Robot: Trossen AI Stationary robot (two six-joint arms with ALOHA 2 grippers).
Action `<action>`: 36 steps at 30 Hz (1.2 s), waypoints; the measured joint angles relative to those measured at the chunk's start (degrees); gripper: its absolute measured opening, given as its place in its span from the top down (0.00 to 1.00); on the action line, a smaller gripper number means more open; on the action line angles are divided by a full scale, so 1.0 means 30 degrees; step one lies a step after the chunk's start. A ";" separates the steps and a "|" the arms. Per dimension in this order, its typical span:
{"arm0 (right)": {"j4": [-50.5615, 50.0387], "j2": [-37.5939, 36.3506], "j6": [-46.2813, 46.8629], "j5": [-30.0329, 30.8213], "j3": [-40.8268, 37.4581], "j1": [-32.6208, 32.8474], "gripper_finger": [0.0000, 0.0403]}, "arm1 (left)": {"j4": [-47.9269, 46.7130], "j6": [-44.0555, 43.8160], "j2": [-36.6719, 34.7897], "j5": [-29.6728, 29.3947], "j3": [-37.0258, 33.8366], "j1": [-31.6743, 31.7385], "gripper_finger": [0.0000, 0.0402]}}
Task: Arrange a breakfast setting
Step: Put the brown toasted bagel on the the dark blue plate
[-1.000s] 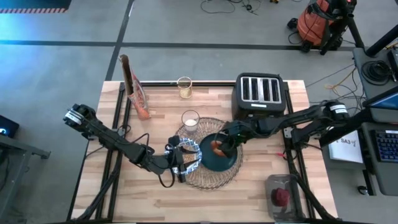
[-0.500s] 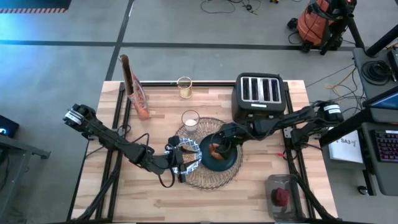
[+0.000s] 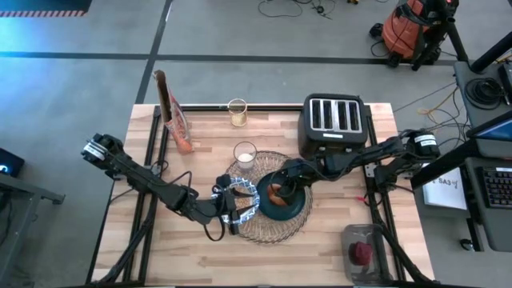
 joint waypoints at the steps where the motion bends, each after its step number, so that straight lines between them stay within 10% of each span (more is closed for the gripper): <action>1: 0.0000 -0.0014 -0.0099 0.0019 0.0000 0.0000 0.90 | 0.0005 0.0000 -0.0026 -0.0005 0.0000 0.0000 0.69; 36: -0.0066 0.0001 -0.0779 0.0328 -0.0022 -0.0007 0.91 | -0.0051 0.0007 -0.0057 -0.0124 0.0000 0.0000 0.69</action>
